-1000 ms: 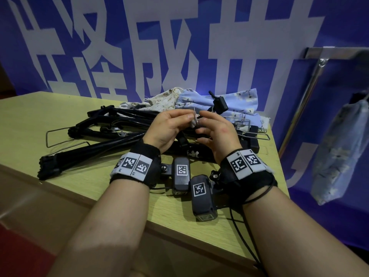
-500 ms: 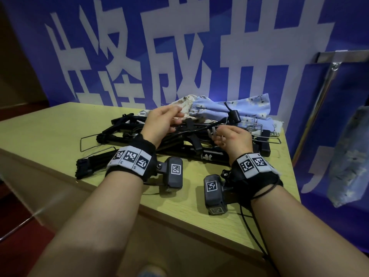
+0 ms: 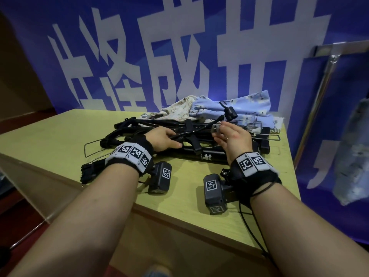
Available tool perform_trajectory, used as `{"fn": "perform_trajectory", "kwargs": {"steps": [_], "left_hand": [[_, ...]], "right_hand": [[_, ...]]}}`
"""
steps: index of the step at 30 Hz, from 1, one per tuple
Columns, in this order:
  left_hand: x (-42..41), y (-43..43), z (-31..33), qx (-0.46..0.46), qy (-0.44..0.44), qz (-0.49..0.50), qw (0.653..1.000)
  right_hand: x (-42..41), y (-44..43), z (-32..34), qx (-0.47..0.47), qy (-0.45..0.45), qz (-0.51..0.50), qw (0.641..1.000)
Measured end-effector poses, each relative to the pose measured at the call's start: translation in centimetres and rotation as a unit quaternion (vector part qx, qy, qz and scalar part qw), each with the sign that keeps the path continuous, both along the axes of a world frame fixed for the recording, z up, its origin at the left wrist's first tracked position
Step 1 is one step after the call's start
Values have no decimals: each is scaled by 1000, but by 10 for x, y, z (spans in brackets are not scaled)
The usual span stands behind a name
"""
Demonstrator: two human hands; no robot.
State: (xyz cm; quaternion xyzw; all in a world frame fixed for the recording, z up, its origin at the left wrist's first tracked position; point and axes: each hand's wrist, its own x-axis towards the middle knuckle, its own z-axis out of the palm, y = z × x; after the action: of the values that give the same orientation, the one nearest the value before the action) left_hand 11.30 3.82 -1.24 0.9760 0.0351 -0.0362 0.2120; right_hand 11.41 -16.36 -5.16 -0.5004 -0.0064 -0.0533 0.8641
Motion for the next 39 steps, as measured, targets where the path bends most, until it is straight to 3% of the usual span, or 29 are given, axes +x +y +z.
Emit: {"fn": "perform_trajectory", "kwargs": {"steps": [7, 21, 25, 28, 31, 34, 39], "left_hand": [[-1, 4, 6, 2, -1, -44, 999], [-47, -25, 65, -27, -114, -71, 991], [-68, -37, 94, -108, -165, -57, 979], [-84, -46, 114, -297, -174, -30, 938], [-100, -57, 131, -486, -157, -28, 859], [-107, -65, 142, -581, -194, -16, 791], [-109, -68, 144, -676, -212, 26, 705]], "right_hand": [[2, -4, 0, 7, 8, -6, 1000], [-24, -22, 47, -49, -41, 46, 997], [-46, -35, 67, -68, -62, 40, 995], [-72, -51, 84, -68, -83, 42, 993], [-97, -65, 102, -69, -90, 39, 993], [-117, -74, 112, -99, -89, 46, 990], [-145, -90, 118, -138, -79, 85, 984]]}}
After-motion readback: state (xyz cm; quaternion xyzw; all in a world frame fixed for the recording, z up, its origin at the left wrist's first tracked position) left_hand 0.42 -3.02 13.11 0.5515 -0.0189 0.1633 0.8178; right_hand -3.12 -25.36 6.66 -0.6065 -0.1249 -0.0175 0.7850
